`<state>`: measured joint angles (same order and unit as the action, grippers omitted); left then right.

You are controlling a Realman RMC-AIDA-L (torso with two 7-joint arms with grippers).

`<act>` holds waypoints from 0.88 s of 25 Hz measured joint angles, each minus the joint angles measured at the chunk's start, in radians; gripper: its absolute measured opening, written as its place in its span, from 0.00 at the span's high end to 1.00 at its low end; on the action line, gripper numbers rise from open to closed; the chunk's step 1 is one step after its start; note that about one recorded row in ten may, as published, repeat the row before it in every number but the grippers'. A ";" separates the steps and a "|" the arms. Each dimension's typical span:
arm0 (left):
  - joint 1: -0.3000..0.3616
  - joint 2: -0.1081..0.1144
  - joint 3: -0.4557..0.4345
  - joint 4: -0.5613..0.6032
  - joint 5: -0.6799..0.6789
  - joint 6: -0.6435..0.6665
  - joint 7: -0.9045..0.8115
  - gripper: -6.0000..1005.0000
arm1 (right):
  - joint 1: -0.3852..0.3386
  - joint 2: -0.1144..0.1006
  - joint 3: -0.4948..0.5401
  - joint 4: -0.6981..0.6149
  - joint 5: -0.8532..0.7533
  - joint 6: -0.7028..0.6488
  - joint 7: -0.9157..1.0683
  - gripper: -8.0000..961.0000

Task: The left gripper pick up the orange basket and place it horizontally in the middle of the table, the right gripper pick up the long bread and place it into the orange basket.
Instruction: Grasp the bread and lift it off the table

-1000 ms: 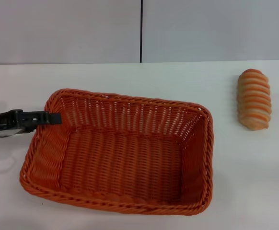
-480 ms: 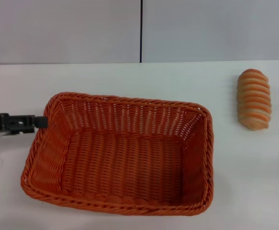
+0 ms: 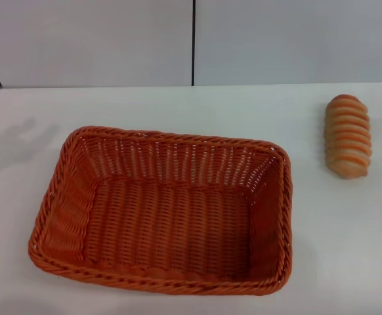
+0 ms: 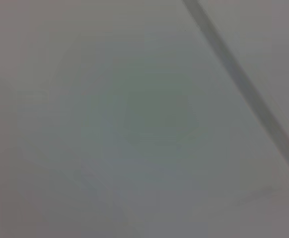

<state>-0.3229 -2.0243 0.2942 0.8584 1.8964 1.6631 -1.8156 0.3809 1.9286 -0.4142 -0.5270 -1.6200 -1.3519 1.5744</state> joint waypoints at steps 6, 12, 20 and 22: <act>0.017 -0.030 -0.017 -0.128 -0.200 0.042 0.327 0.30 | 0.127 -0.061 0.003 -0.247 -0.507 -0.189 0.403 0.37; 0.016 -0.031 -0.019 -0.311 -0.346 0.113 0.635 0.30 | 0.322 -0.107 -0.040 -0.267 -0.891 -0.293 0.495 0.37; 0.013 -0.033 -0.018 -0.391 -0.358 0.126 0.723 0.30 | 0.413 -0.069 -0.271 -0.251 -1.054 -0.220 0.582 0.37; 0.013 -0.034 -0.016 -0.399 -0.358 0.132 0.727 0.30 | 0.423 -0.052 -0.307 -0.248 -1.069 -0.196 0.593 0.37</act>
<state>-0.3100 -2.0582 0.2784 0.4592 1.5384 1.7953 -1.0890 0.8037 1.8768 -0.7217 -0.7755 -2.6891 -1.5477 2.1678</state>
